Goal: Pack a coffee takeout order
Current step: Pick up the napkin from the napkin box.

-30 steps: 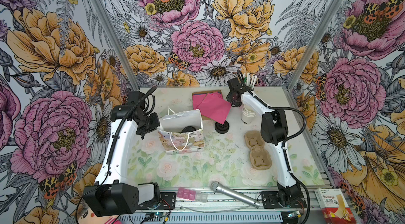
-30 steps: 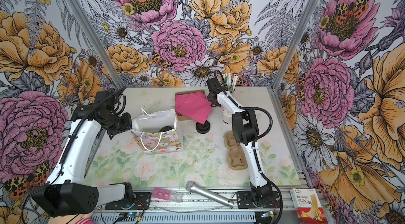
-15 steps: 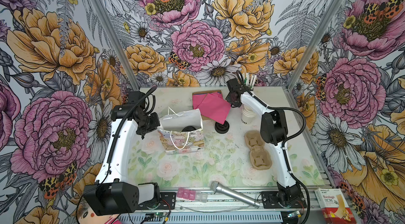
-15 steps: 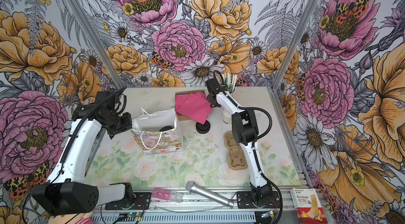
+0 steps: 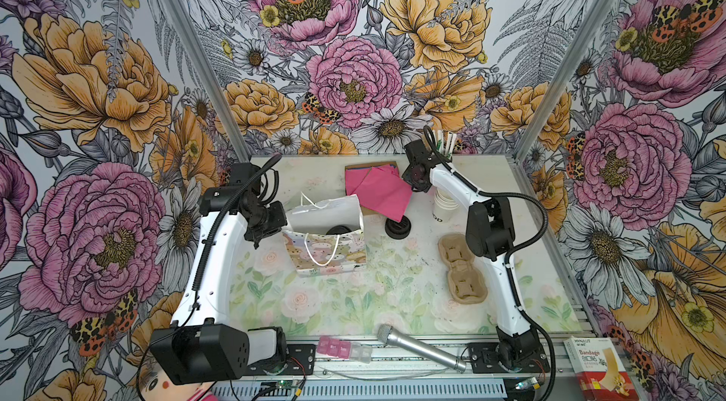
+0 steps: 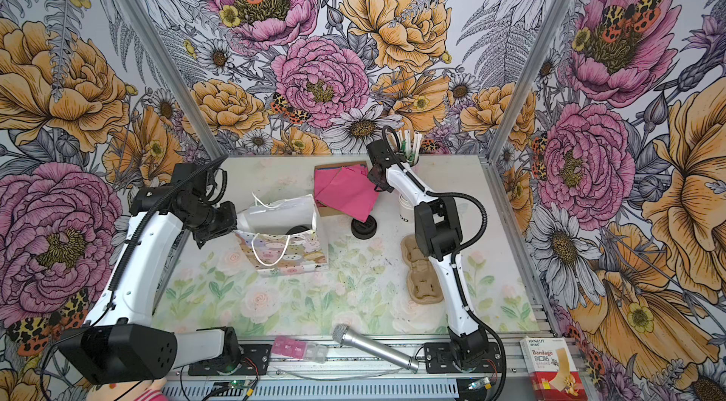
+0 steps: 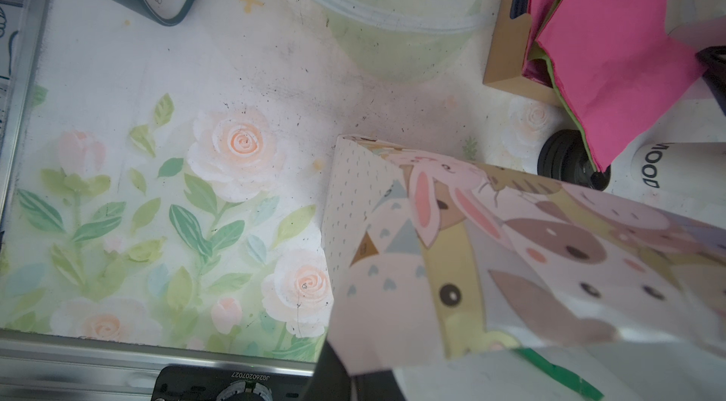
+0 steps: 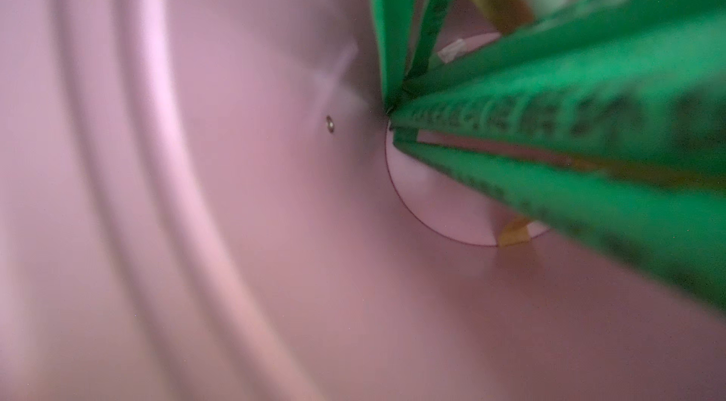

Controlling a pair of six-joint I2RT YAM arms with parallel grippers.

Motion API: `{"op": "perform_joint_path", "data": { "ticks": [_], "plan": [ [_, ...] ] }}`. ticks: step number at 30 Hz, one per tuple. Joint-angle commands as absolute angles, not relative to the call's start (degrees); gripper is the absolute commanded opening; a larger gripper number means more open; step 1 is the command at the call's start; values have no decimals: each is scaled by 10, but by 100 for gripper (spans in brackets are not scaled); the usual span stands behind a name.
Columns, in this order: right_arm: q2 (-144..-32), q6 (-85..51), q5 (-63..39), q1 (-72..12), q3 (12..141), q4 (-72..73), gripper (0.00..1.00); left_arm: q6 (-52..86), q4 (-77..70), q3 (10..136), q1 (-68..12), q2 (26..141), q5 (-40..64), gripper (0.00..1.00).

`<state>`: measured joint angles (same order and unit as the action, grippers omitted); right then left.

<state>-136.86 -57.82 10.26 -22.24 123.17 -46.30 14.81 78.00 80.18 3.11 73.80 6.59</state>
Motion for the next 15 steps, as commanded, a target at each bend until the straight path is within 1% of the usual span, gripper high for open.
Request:
{"op": "perform_joint_path", "data": {
  "ticks": [1, 2, 3, 15],
  "plan": [
    [-1370, -583, 91, -229, 1230, -483, 8, 139, 777, 795, 31, 750, 56, 6],
    [-1370, -583, 91, -229, 1231, -483, 2, 139, 777, 796, 31, 751, 58, 7],
    [-1370, -582, 92, -229, 1233, -483, 0, 138, 776, 796, 30, 751, 57, 7],
    [-1329, -535, 113, -235, 1252, -482, 0, 140, 777, 800, 30, 751, 59, 6]
  ]
}}
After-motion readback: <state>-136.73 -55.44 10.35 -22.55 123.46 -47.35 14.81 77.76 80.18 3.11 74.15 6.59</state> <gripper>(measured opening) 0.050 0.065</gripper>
